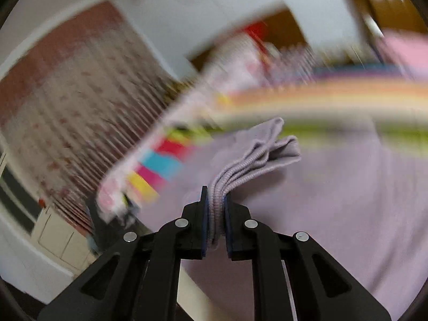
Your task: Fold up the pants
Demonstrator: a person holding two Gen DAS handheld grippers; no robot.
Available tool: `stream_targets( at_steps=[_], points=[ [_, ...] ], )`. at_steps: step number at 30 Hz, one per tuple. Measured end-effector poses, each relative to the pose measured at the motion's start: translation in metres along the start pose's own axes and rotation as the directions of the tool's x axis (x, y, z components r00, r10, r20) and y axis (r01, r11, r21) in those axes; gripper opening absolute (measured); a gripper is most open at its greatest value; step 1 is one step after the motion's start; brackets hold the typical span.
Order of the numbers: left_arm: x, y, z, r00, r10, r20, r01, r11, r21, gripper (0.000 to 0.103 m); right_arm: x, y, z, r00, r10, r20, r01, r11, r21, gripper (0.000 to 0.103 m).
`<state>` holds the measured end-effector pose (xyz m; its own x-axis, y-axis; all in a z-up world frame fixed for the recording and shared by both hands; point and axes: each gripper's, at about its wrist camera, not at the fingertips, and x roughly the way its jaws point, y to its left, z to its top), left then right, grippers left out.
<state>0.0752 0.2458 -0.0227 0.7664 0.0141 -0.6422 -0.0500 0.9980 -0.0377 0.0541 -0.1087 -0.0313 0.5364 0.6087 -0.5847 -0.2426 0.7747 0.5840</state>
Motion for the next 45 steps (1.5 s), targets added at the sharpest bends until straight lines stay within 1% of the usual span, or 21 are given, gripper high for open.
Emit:
stream_targets(
  at_steps=[1, 2, 3, 5, 6, 10, 13, 15, 17, 20, 23, 27, 29, 32, 33, 35, 37, 40, 43, 44, 45],
  points=[
    [0.003, -0.007, -0.003, 1.000, 0.027, -0.008, -0.026, 0.999, 0.032, 0.102, 0.008, -0.013, -0.012, 1.000, 0.006, -0.025, -0.005, 0.999, 0.034, 0.011],
    [0.004, -0.010, -0.005, 0.999, 0.052, -0.003, -0.052, 0.997, 0.050, 0.102, 0.010, -0.019, -0.019, 1.000, 0.026, -0.015, -0.025, 0.998, 0.056, 0.011],
    [0.005, -0.011, -0.006, 0.998, 0.063, 0.004, -0.063, 0.997, 0.054, 0.102, 0.008, -0.016, -0.017, 1.000, 0.024, -0.009, -0.023, 0.999, 0.043, 0.011],
    [0.006, -0.005, -0.004, 0.999, 0.046, -0.020, -0.046, 0.999, 0.021, 0.102, 0.004, -0.002, -0.010, 1.000, 0.000, 0.011, 0.000, 0.999, -0.034, 0.011],
    [0.007, -0.002, -0.003, 0.999, 0.034, -0.033, -0.034, 0.999, 0.000, 0.102, 0.003, 0.002, -0.009, 1.000, 0.001, 0.011, 0.000, 0.999, -0.044, 0.011],
    [0.008, 0.003, -0.006, 0.999, 0.022, -0.044, -0.024, 0.999, -0.036, 0.102, 0.003, 0.001, -0.012, 1.000, 0.000, 0.016, 0.001, 0.999, -0.041, 0.011],
    [0.002, -0.003, -0.006, 0.998, 0.038, -0.047, -0.039, 0.999, -0.032, 0.102, -0.012, 0.011, -0.010, 0.998, -0.007, 0.061, 0.010, 0.998, -0.055, 0.011],
    [-0.006, -0.014, -0.006, 0.996, 0.084, -0.021, -0.084, 0.996, 0.036, 0.102, -0.025, 0.010, -0.011, 0.995, -0.014, 0.100, 0.021, 0.997, -0.074, 0.011],
    [-0.012, -0.030, -0.008, 0.990, 0.142, 0.012, -0.143, 0.982, 0.120, 0.102, -0.030, 0.008, -0.012, 0.992, -0.032, 0.122, 0.042, 0.996, -0.077, 0.011],
    [-0.014, -0.047, -0.013, 0.976, 0.211, 0.051, -0.217, 0.949, 0.230, 0.102, -0.015, -0.011, -0.023, 0.994, -0.077, 0.073, 0.079, 0.996, -0.028, 0.011],
    [-0.016, -0.053, -0.017, 0.969, 0.237, 0.066, -0.246, 0.931, 0.272, 0.102, -0.006, -0.022, -0.030, 0.996, -0.073, 0.048, 0.072, 0.997, 0.012, 0.011],
    [-0.028, -0.058, -0.014, 0.960, 0.259, 0.104, -0.278, 0.908, 0.314, 0.102, -0.025, -0.008, -0.022, 0.993, -0.069, 0.097, 0.072, 0.997, -0.030, 0.011],
    [-0.030, -0.060, -0.013, 0.961, 0.256, 0.109, -0.278, 0.904, 0.326, 0.102, -0.028, -0.007, -0.021, 0.991, -0.082, 0.103, 0.087, 0.995, -0.043, 0.011],
    [-0.022, -0.060, -0.017, 0.963, 0.258, 0.083, -0.271, 0.899, 0.343, 0.102, -0.014, -0.028, -0.027, 0.994, -0.094, 0.048, 0.093, 0.995, 0.023, 0.011],
    [-0.021, -0.061, -0.019, 0.960, 0.266, 0.083, -0.278, 0.895, 0.349, 0.102, -0.011, -0.035, -0.030, 0.996, -0.080, 0.042, 0.077, 0.996, 0.052, 0.010],
    [-0.023, -0.062, -0.020, 0.958, 0.274, 0.089, -0.287, 0.885, 0.365, 0.102, -0.012, -0.034, -0.027, 0.997, -0.075, 0.034, 0.073, 0.996, 0.055, 0.010],
    [-0.027, -0.062, -0.020, 0.959, 0.269, 0.088, -0.282, 0.878, 0.387, 0.102, -0.016, -0.029, -0.026, 0.994, -0.100, 0.034, 0.099, 0.994, 0.040, 0.011],
    [-0.042, -0.061, -0.023, 0.964, 0.252, 0.083, -0.263, 0.864, 0.429, 0.102, -0.024, -0.025, -0.028, 0.991, -0.130, 0.027, 0.129, 0.991, 0.028, 0.024],
    [-0.063, -0.061, -0.025, 0.966, 0.239, 0.096, -0.256, 0.846, 0.467, 0.102, -0.040, -0.018, -0.027, 0.979, -0.186, 0.079, 0.186, 0.983, 0.010, 0.024],
    [-0.073, -0.059, -0.023, 0.973, 0.209, 0.099, -0.231, 0.856, 0.463, 0.102, -0.046, -0.011, -0.025, 0.970, -0.215, 0.110, 0.218, 0.976, -0.023, 0.024],
    [-0.084, -0.057, -0.019, 0.980, 0.168, 0.104, -0.196, 0.874, 0.444, 0.102, -0.048, -0.007, -0.023, 0.966, -0.226, 0.126, 0.233, 0.972, -0.043, 0.024]
  ],
)
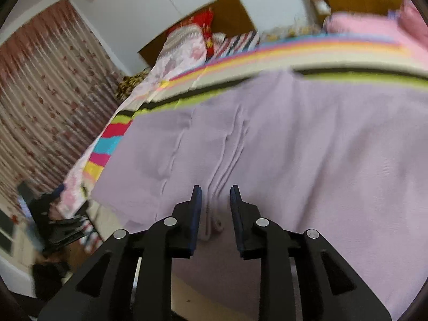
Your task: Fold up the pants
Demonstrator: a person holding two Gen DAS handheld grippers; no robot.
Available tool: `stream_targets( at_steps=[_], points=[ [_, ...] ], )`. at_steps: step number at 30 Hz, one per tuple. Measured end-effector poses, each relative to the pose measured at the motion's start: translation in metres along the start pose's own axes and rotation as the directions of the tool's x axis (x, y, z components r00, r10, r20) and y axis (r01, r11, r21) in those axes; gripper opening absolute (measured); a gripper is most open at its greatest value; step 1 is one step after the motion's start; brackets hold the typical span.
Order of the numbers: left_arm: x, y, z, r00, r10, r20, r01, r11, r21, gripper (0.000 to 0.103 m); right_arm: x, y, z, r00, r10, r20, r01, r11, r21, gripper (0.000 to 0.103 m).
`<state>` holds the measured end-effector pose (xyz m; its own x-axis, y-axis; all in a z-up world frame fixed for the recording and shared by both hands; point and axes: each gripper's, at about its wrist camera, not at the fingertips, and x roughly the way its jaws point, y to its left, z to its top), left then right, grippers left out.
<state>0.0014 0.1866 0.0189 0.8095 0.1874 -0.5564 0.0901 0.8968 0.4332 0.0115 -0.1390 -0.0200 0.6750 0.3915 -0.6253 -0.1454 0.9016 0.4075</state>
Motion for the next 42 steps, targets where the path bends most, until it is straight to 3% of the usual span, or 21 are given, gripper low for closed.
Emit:
stream_targets(
  at_steps=[2, 6, 8, 9, 11, 13, 14, 15, 17, 18, 21, 23, 25, 27, 29, 33, 34, 36, 38, 39, 42],
  points=[
    [-0.021, 0.023, 0.013, 0.993, -0.083, 0.078, 0.093, 0.988, -0.124, 0.102, -0.002, 0.011, 0.006, 1.000, -0.009, 0.021, 0.010, 0.999, -0.042, 0.024],
    [-0.023, 0.047, 0.041, 0.961, -0.194, 0.196, 0.250, 0.912, -0.326, 0.102, 0.018, 0.050, 0.015, 1.000, 0.028, 0.000, -0.027, 0.988, -0.152, 0.025],
    [0.003, 0.042, 0.056, 0.938, -0.286, 0.199, 0.343, 0.856, -0.387, 0.102, 0.035, 0.067, 0.016, 0.999, 0.022, -0.037, -0.029, 0.976, -0.214, 0.037],
    [0.014, 0.038, 0.061, 0.930, -0.318, 0.186, 0.367, 0.839, -0.402, 0.102, 0.040, 0.073, 0.015, 0.999, 0.008, -0.054, -0.021, 0.972, -0.235, 0.050],
    [0.044, 0.019, 0.067, 0.905, -0.406, 0.124, 0.418, 0.800, -0.431, 0.101, 0.054, 0.081, 0.009, 0.995, -0.034, -0.092, 0.006, 0.956, -0.294, 0.053],
    [0.063, 0.006, 0.063, 0.870, -0.481, 0.106, 0.474, 0.760, -0.445, 0.101, 0.067, 0.076, -0.001, 0.984, -0.123, -0.129, 0.071, 0.933, -0.352, 0.053],
    [0.073, -0.002, 0.057, 0.858, -0.508, 0.079, 0.486, 0.749, -0.450, 0.101, 0.066, 0.072, -0.004, 0.987, -0.109, -0.119, 0.058, 0.929, -0.366, 0.053],
    [0.083, -0.010, 0.053, 0.856, -0.516, 0.037, 0.475, 0.757, -0.449, 0.101, 0.064, 0.069, -0.007, 0.989, -0.099, -0.111, 0.050, 0.925, -0.377, 0.053],
    [0.104, -0.027, 0.042, 0.885, -0.458, -0.088, 0.388, 0.827, -0.406, 0.102, 0.062, 0.064, -0.008, 0.989, -0.094, -0.112, 0.044, 0.923, -0.383, 0.053],
    [0.104, -0.031, 0.039, 0.896, -0.438, -0.068, 0.384, 0.844, -0.375, 0.102, 0.061, 0.064, -0.008, 0.989, -0.091, -0.113, 0.041, 0.923, -0.383, 0.053],
    [0.103, -0.024, 0.039, 0.891, -0.447, -0.085, 0.375, 0.827, -0.420, 0.102, 0.059, 0.061, -0.008, 0.991, -0.077, -0.114, 0.028, 0.925, -0.378, 0.053],
    [0.096, -0.016, 0.043, 0.909, -0.409, -0.082, 0.337, 0.835, -0.435, 0.101, 0.057, 0.061, -0.004, 0.989, -0.065, -0.129, 0.015, 0.934, -0.356, 0.053],
    [0.077, -0.005, 0.052, 0.923, -0.385, -0.018, 0.342, 0.839, -0.424, 0.101, 0.052, 0.059, 0.002, 0.989, -0.055, -0.135, 0.005, 0.939, -0.345, 0.054],
    [0.060, 0.001, 0.067, 0.922, -0.385, 0.053, 0.372, 0.835, -0.404, 0.101, 0.042, 0.059, 0.014, 0.995, -0.042, -0.095, 0.006, 0.939, -0.344, 0.055],
    [0.052, 0.000, 0.095, 0.909, -0.399, 0.118, 0.412, 0.826, -0.386, 0.101, 0.041, 0.062, 0.032, 0.997, -0.041, -0.063, 0.016, 0.939, -0.344, 0.056],
    [0.072, -0.026, 0.136, 0.867, -0.489, 0.099, 0.492, 0.806, -0.330, 0.101, 0.070, 0.069, 0.059, 0.995, -0.012, -0.100, -0.026, 0.930, -0.367, 0.059],
    [0.090, -0.037, 0.144, 0.869, -0.492, 0.061, 0.483, 0.815, -0.321, 0.101, 0.080, 0.067, 0.062, 0.993, -0.029, -0.113, -0.015, 0.929, -0.370, 0.059],
    [0.118, -0.050, 0.147, 0.892, -0.451, 0.013, 0.436, 0.854, -0.285, 0.101, 0.102, 0.058, 0.060, 0.985, -0.114, -0.132, 0.052, 0.914, -0.402, 0.062],
    [0.149, -0.059, 0.134, 0.905, -0.417, -0.089, 0.377, 0.880, -0.288, 0.101, 0.105, 0.047, 0.053, 0.989, -0.088, -0.119, 0.034, 0.917, -0.398, 0.063],
    [0.166, -0.059, 0.123, 0.884, -0.448, -0.135, 0.385, 0.861, -0.333, 0.102, 0.104, 0.045, 0.053, 0.990, -0.073, -0.123, 0.020, 0.923, -0.384, 0.063],
    [0.166, -0.039, 0.115, 0.877, -0.476, -0.072, 0.401, 0.806, -0.435, 0.102, 0.102, 0.041, 0.052, 0.990, -0.063, -0.124, 0.012, 0.927, -0.375, 0.063]
  ],
)
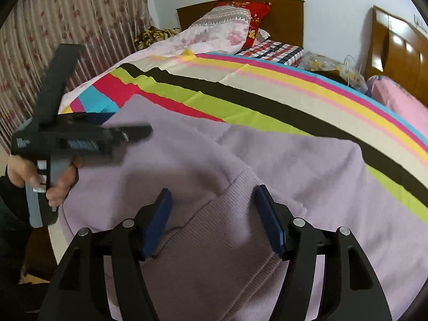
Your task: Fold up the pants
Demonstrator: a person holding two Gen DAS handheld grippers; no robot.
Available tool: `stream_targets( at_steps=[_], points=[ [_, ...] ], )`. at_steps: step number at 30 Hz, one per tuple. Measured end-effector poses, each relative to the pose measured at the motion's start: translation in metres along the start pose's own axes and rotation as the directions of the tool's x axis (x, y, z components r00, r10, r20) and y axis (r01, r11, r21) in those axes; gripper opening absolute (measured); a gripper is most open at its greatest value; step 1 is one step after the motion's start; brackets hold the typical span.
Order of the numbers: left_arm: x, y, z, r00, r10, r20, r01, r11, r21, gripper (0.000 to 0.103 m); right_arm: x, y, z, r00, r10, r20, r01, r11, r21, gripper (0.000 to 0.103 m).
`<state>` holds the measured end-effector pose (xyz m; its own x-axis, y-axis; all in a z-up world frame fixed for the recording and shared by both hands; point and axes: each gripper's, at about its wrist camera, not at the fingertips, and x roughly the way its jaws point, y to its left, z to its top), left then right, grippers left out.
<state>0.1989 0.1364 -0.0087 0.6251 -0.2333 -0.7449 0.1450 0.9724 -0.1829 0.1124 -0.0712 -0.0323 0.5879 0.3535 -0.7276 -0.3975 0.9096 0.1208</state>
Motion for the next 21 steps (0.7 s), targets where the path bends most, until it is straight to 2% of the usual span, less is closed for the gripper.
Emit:
stream_targets(
  at_steps=[1, 3, 6, 7, 9, 11, 12, 16, 21],
  points=[
    [0.004, 0.006, 0.001, 1.000, -0.007, -0.023, 0.006, 0.999, -0.044, 0.102, -0.001, 0.000, 0.001, 1.000, -0.002, 0.003, 0.002, 1.000, 0.001, 0.062],
    [0.006, 0.011, 0.000, 0.999, -0.025, -0.039, 0.022, 0.997, -0.068, 0.102, -0.007, 0.003, 0.002, 1.000, -0.021, 0.017, 0.021, 1.000, 0.015, 0.063],
    [0.001, 0.007, -0.002, 1.000, 0.023, 0.001, -0.023, 0.999, -0.048, 0.102, -0.028, 0.017, -0.004, 0.997, -0.048, 0.054, 0.048, 0.999, 0.015, 0.066],
    [0.001, 0.005, -0.004, 0.999, 0.039, 0.011, -0.038, 0.999, -0.035, 0.102, -0.036, 0.023, -0.009, 0.997, -0.039, 0.071, 0.038, 0.999, 0.011, 0.074],
    [-0.002, -0.004, -0.006, 0.995, 0.092, 0.043, -0.093, 0.996, 0.007, 0.102, -0.036, 0.035, -0.020, 0.999, -0.027, 0.047, 0.028, 0.999, -0.016, 0.084],
    [-0.002, -0.010, -0.005, 0.989, 0.137, 0.063, -0.140, 0.989, 0.048, 0.102, -0.023, 0.044, -0.034, 0.996, -0.089, -0.019, 0.087, 0.994, -0.068, 0.085],
    [-0.003, -0.013, -0.004, 0.986, 0.150, 0.070, -0.154, 0.986, 0.064, 0.102, -0.018, 0.045, -0.042, 0.995, -0.103, -0.012, 0.102, 0.992, -0.071, 0.086],
    [-0.003, -0.022, -0.005, 0.978, 0.188, 0.093, -0.198, 0.972, 0.124, 0.102, -0.026, 0.041, -0.039, 0.995, -0.098, -0.022, 0.097, 0.995, -0.038, 0.086],
    [-0.004, -0.022, -0.006, 0.977, 0.193, 0.094, -0.204, 0.970, 0.129, 0.102, -0.042, 0.043, -0.043, 0.995, -0.094, 0.021, 0.095, 0.995, -0.021, 0.086]
  ],
)
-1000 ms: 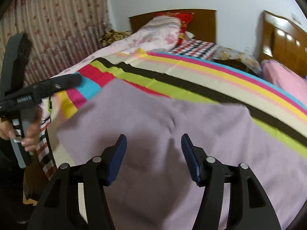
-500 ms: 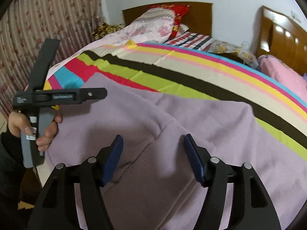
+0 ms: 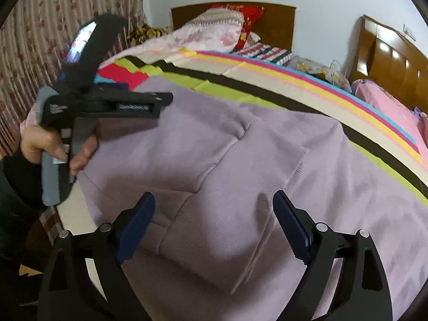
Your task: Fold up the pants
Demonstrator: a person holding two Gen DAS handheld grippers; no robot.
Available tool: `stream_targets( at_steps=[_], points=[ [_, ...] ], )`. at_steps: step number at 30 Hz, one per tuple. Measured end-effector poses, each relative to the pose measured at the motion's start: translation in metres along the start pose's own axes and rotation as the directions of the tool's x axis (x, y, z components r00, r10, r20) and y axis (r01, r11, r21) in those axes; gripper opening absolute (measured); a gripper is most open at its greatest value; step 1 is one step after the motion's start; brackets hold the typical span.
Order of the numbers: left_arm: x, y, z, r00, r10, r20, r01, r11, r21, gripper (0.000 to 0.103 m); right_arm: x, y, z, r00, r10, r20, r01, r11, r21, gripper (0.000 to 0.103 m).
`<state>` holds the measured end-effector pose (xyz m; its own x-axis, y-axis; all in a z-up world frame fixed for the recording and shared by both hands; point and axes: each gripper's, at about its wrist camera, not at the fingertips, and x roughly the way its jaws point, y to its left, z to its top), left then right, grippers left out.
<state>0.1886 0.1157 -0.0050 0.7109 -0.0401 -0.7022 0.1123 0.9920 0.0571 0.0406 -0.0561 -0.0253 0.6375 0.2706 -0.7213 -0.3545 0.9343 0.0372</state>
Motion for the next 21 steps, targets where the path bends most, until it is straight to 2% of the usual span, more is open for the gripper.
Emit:
stream_targets(
  at_steps=[3, 7, 21],
  points=[
    [0.000, -0.003, 0.000, 1.000, 0.008, 0.001, -0.008, 1.000, 0.004, 0.102, 0.013, -0.002, -0.011, 0.999, 0.011, -0.052, -0.011, 1.000, -0.002, 0.088],
    [-0.001, -0.007, 0.000, 1.000, 0.019, 0.002, -0.019, 1.000, 0.011, 0.102, 0.016, -0.011, -0.011, 0.997, 0.047, -0.069, -0.044, 0.998, 0.049, 0.094],
    [-0.003, -0.011, -0.002, 0.999, 0.052, 0.008, -0.052, 0.999, 0.016, 0.102, 0.013, -0.011, -0.017, 0.998, 0.053, -0.046, -0.050, 0.998, 0.048, 0.094]
  ],
)
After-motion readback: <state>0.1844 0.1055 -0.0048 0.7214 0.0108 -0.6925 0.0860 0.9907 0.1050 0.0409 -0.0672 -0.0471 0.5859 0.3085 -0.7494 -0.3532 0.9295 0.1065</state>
